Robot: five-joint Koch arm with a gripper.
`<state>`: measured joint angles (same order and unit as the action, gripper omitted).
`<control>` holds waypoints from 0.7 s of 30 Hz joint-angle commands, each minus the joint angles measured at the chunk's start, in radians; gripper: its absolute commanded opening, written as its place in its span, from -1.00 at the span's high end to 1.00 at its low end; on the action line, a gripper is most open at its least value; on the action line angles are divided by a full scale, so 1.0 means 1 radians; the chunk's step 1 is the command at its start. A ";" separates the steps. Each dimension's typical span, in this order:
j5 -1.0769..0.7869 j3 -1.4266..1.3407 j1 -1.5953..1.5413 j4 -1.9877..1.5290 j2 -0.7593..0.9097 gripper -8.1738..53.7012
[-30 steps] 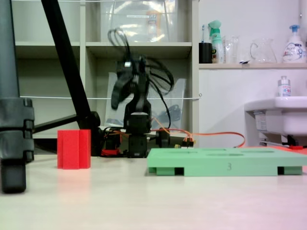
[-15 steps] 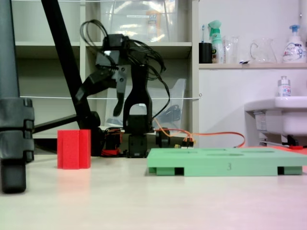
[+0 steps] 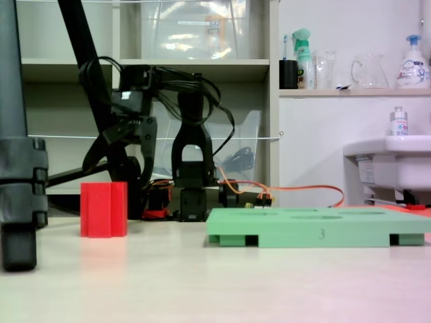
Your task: Put the cross columnar block into the corresponding hole
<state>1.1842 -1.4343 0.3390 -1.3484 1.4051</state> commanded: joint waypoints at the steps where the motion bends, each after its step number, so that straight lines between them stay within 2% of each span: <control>1: -0.002 0.055 0.028 -0.012 0.000 -0.95; 21: -0.084 0.094 0.067 -0.009 -0.132 -0.95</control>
<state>1.0999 -1.3806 0.3988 -1.3484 1.2533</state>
